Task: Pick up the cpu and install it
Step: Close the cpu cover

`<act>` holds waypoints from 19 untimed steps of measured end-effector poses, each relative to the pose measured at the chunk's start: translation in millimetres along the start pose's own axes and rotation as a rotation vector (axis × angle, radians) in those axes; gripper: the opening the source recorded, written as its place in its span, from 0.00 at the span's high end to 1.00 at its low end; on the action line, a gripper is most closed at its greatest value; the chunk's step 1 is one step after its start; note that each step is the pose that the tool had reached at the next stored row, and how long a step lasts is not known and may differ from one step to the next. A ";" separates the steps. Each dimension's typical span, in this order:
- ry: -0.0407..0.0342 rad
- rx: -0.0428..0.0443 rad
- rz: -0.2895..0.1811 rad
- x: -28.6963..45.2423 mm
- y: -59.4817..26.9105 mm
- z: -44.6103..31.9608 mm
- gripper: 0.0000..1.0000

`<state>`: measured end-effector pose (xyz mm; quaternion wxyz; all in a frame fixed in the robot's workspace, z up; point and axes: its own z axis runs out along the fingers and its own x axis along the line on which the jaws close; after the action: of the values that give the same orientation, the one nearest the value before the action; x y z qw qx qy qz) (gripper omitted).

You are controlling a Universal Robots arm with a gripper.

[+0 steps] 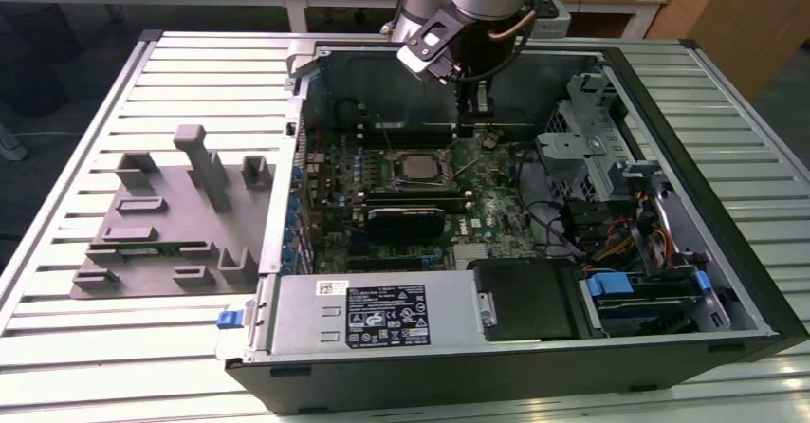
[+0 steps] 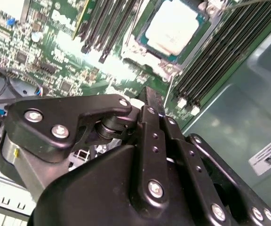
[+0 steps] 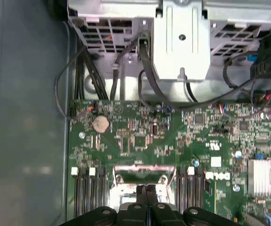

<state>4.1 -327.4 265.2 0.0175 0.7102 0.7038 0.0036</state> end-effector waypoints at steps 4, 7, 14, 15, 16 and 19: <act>0.0001 0.0000 0.000 0.2 14.3 0.5 0.89; 0.0001 0.0001 0.000 0.2 21.4 0.7 0.89; 0.0001 0.0001 0.000 0.3 33.2 1.0 0.89; 0.0001 0.0001 0.000 0.3 35.0 1.1 0.89; 0.0000 0.0001 0.000 0.4 36.4 1.1 0.89; 0.0001 0.0001 0.000 0.4 39.4 1.7 0.89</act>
<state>43.5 -327.3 264.7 0.0174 0.7102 0.7038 0.0036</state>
